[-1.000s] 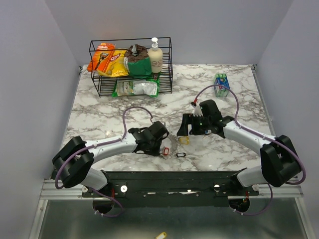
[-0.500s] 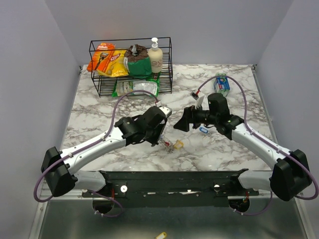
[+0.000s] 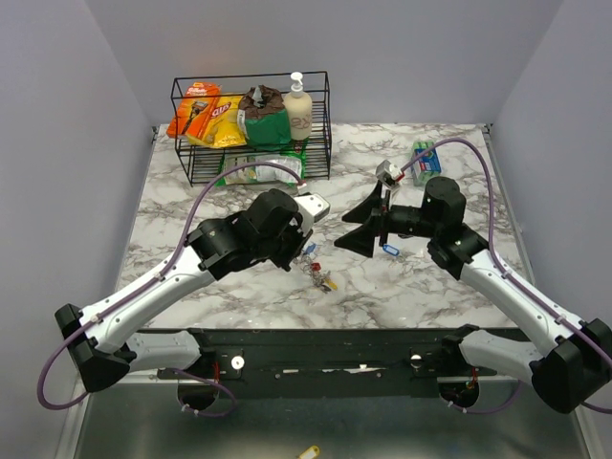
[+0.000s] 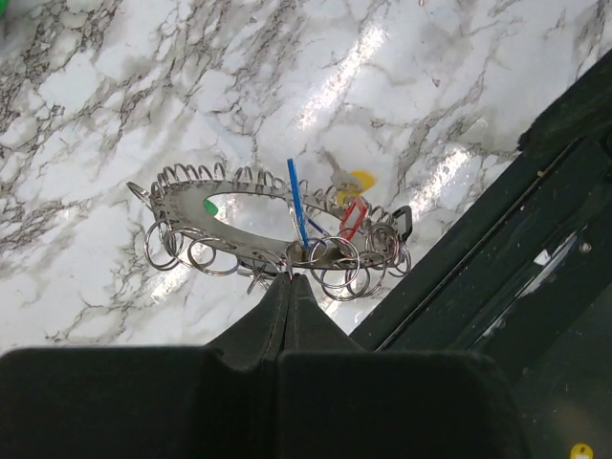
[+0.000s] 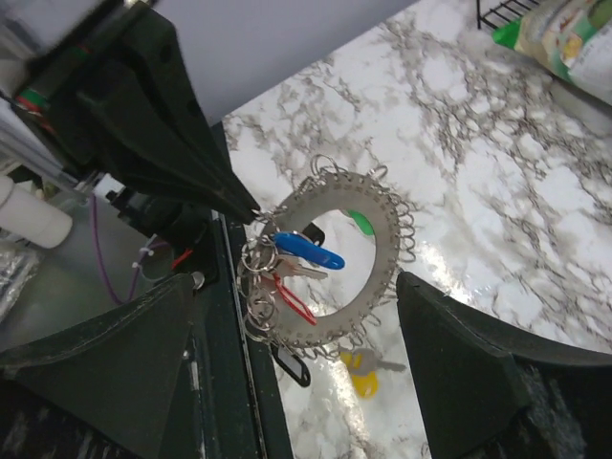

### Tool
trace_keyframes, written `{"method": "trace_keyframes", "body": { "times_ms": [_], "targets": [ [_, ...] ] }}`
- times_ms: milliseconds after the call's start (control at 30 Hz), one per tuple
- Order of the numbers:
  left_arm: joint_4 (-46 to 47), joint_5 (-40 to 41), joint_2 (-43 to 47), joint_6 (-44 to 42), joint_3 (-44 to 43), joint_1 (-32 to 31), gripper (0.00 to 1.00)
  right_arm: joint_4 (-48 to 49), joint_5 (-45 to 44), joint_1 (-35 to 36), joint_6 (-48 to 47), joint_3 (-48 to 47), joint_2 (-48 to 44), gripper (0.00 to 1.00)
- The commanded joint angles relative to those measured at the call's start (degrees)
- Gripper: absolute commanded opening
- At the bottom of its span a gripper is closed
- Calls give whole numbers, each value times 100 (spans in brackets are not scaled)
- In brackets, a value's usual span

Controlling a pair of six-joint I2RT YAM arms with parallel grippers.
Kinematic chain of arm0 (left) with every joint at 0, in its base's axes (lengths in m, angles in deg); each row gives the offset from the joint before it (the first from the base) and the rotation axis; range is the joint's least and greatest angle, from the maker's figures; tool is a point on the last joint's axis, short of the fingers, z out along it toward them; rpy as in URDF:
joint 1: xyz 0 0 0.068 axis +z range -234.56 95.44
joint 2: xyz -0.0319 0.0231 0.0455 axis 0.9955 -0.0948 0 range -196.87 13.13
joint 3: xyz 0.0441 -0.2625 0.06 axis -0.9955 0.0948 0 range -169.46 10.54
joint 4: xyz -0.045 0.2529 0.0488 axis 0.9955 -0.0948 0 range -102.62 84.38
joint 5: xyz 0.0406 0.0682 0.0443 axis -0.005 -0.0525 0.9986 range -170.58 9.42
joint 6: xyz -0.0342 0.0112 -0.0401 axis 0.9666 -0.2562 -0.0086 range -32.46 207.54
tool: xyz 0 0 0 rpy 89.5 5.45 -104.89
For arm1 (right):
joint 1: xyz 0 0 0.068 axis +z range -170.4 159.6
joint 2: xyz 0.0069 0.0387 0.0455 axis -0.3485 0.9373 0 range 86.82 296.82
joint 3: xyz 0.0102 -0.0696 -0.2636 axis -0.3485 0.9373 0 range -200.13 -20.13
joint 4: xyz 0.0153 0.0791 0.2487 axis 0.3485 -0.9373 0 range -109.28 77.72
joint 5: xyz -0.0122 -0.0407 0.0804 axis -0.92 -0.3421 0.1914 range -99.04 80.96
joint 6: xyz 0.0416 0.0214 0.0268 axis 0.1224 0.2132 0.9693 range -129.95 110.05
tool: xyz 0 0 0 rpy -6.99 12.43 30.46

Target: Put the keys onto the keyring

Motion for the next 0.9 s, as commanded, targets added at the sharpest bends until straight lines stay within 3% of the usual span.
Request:
{"method": "trace_keyframes", "body": {
  "times_ms": [0,367,600,867],
  "targets": [
    [-306,-509,-148,-510,-48,50,0,535,733,1,37,-16,-23,93],
    [-113,-1300,-61,-1012,-74,85,0,650,1278,1,63,20,109,84],
    [309,-2205,133,-1126,-13,85,0,1457,1595,27,660,81,214,81],
    [239,-2592,115,-1214,-355,85,0,1433,1648,475,644,-200,442,75]
  ]
}}
